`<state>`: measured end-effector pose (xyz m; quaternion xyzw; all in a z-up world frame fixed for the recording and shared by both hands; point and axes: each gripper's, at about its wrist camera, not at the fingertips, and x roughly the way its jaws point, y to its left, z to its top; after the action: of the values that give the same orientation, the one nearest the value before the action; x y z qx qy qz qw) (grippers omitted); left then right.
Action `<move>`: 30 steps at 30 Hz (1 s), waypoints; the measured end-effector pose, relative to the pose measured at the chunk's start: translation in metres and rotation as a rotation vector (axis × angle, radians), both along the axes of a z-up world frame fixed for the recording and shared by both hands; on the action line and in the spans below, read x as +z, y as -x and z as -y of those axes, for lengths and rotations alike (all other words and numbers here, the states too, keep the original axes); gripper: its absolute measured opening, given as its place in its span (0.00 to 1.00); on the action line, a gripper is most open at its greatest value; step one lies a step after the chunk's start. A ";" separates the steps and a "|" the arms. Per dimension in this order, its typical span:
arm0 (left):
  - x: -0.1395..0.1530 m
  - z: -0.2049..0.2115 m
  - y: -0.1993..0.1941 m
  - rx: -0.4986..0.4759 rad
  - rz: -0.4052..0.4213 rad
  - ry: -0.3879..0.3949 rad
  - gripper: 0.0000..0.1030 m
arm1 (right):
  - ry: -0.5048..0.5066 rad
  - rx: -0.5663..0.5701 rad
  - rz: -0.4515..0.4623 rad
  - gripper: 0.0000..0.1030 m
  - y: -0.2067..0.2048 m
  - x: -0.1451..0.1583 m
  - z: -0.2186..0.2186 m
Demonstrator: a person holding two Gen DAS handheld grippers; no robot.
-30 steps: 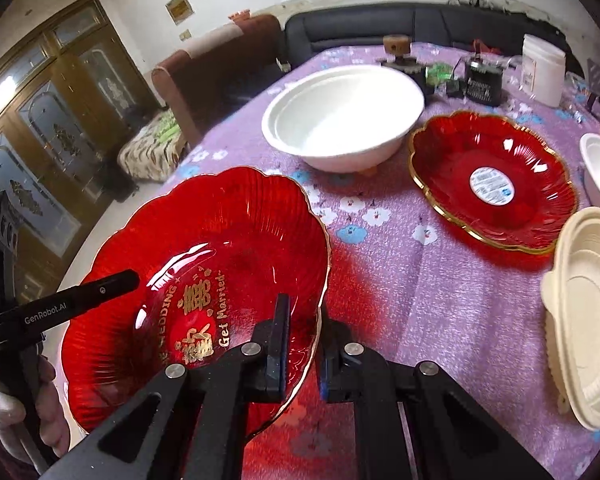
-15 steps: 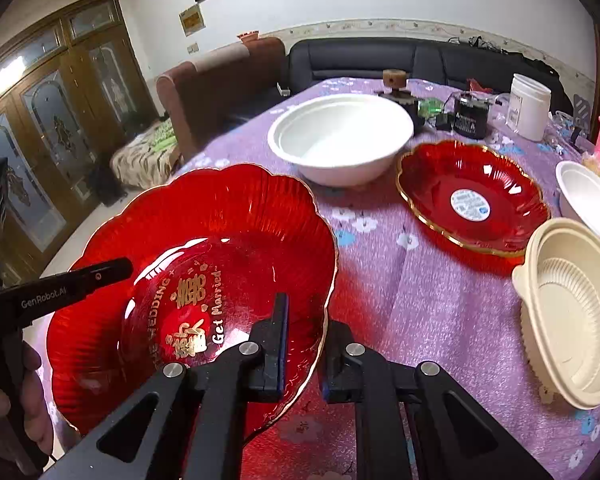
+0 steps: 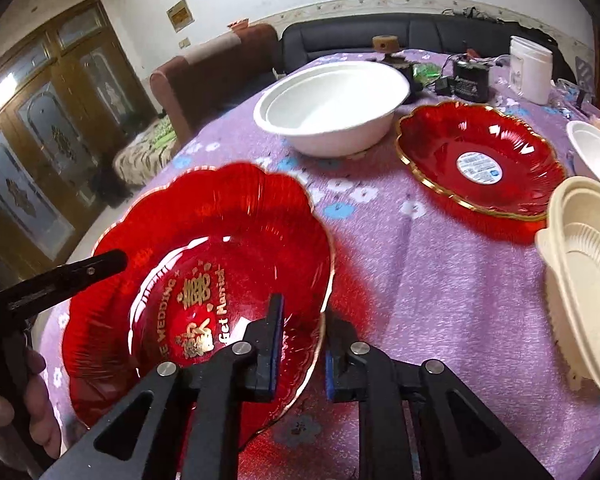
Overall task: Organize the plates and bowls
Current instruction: 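Carry the large red plate with both grippers and set it down, opening both, then move both tools to the cream plastic bowl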
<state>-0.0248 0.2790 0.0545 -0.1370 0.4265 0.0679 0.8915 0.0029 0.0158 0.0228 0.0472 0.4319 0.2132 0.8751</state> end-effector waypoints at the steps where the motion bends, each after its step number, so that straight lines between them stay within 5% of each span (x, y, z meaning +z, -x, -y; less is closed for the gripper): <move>1: 0.005 0.001 0.003 0.006 0.010 -0.007 0.60 | 0.001 -0.007 0.012 0.22 0.002 0.003 0.002; 4: 0.021 0.007 0.017 0.026 0.034 -0.040 0.64 | -0.015 -0.022 0.053 0.35 0.010 0.018 0.012; 8: 0.045 0.032 0.039 0.034 0.098 -0.151 0.85 | -0.035 -0.044 0.087 0.41 0.025 0.031 0.028; 14: 0.065 0.084 0.060 -0.081 0.147 -0.225 0.86 | -0.072 -0.102 0.095 0.46 0.042 0.042 0.072; 22: 0.059 0.127 0.061 -0.230 0.111 -0.133 0.86 | -0.082 -0.327 0.151 0.52 0.046 0.060 0.182; 30: 0.042 0.170 0.052 -0.301 0.076 -0.138 0.86 | -0.108 -0.515 0.086 0.54 0.015 0.039 0.265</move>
<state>-0.0772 0.1088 0.0970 -0.0122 0.4023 -0.0426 0.9144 -0.0120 -0.2488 0.0617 0.1930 0.3563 0.0081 0.9142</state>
